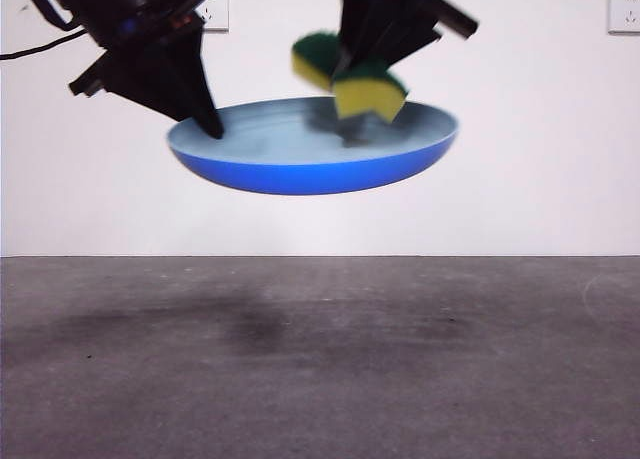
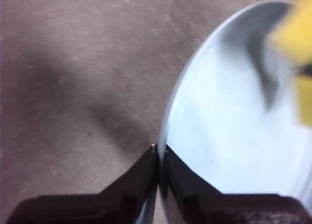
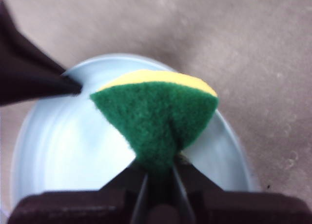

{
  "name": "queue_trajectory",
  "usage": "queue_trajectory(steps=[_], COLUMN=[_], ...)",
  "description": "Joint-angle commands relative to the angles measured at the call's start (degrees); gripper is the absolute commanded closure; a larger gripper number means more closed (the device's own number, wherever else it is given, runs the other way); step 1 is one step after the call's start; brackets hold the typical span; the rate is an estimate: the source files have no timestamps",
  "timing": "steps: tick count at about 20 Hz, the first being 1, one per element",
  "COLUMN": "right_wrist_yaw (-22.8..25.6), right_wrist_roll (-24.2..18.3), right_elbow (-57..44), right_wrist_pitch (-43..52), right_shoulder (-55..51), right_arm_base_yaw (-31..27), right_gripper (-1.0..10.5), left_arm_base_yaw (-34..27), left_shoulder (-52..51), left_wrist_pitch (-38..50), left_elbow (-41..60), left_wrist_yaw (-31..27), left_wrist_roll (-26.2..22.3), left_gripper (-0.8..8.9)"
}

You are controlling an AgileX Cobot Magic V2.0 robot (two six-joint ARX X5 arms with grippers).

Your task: Pick up the plate,pick up the cloth,clean the plate with the cloth

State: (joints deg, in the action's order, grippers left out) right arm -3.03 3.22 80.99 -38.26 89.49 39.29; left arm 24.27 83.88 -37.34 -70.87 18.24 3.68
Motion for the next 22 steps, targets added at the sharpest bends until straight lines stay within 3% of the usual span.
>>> queue_trajectory(steps=[1,4,7,8,11,14,16,17,22], right_wrist_yaw=[0.50,-0.26,-6.43,-6.23,-1.81,10.62,17.03,18.64,17.64], right_wrist_roll=[0.39,1.51,1.68,1.57,-0.24,-1.44,-1.42,-1.40,-1.40], right_elbow=[-0.52,-0.52,-0.52,-0.52,-0.52,-0.52,-0.52,-0.52,-0.52], right_wrist_pitch=[1.62,2.45,1.70,1.18,-4.35,-10.25,-9.40,-7.67,3.69], right_shoulder=[2.75,7.10,8.92,8.96,8.96,8.96,8.83,8.76,8.74], right_arm_base_yaw=[1.16,3.15,5.25,6.16,7.23,5.73,4.37,3.37,1.33], right_gripper=[9.6,9.6,9.6,9.6,9.6,9.6,9.6,9.6,9.6], left_arm_base_yaw=[1.07,1.55,0.81,0.33,-0.85,-1.68,-1.68,-1.66,-0.61], left_shoulder=[-0.07,-0.07,-0.07,-0.07,-0.07,-0.07,-0.07,-0.07,-0.07], left_wrist_pitch=[1.97,3.80,6.10,5.99,4.20,-0.77,-3.65,-5.11,-9.01], left_elbow=[0.26,-0.13,-1.68,-2.60,-4.81,-6.60,-6.86,-6.86,-6.86], left_wrist_yaw=[0.33,-0.26,-1.84,-1.73,-1.55,-1.53,-1.53,-1.51,-1.22], left_wrist_roll=[2.21,3.10,4.28,4.26,3.82,1.42,0.04,-0.87,-2.93], left_gripper=[8.22,8.22,8.22,8.22,8.22,8.22,8.22,8.22,8.22])
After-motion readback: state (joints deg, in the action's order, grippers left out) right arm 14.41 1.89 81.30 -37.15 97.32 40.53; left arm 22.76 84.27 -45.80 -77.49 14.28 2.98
